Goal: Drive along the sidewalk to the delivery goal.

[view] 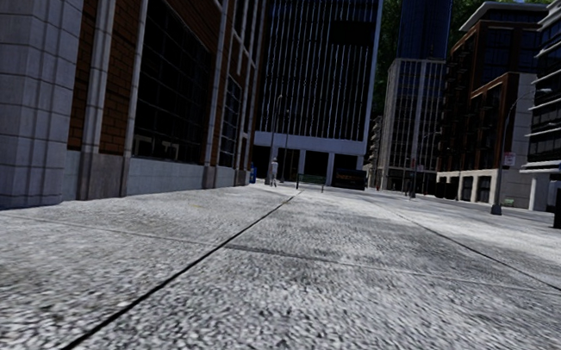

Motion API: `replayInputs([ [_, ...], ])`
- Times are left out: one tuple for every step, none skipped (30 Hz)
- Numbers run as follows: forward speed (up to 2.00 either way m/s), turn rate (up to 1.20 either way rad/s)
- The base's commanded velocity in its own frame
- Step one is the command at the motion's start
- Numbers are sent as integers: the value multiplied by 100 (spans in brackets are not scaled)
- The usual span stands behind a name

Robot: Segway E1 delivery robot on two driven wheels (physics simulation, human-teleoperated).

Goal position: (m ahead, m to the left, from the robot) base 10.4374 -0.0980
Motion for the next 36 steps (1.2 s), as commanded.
replayInputs([
  [200,0],
  [200,0],
  [200,0],
  [200,0],
  [200,0],
  [200,0],
  [200,0],
  [200,0],
  [200,0],
  [200,0],
  [200,0],
  [200,0],
  [200,0],
  [200,0],
  [200,0],
  [200,0],
  [200,0],
  [200,0],
  [200,0],
  [200,0],
  [200,0],
  [200,0],
  [200,0],
  [200,0],
  [200,0],
  [200,0],
  [200,0],
  [200,0],
  [200,0],
  [200,0],
  [200,0],
  [200,0],
  [200,0],
  [200,0],
  [200,0],
  [200,0],
])
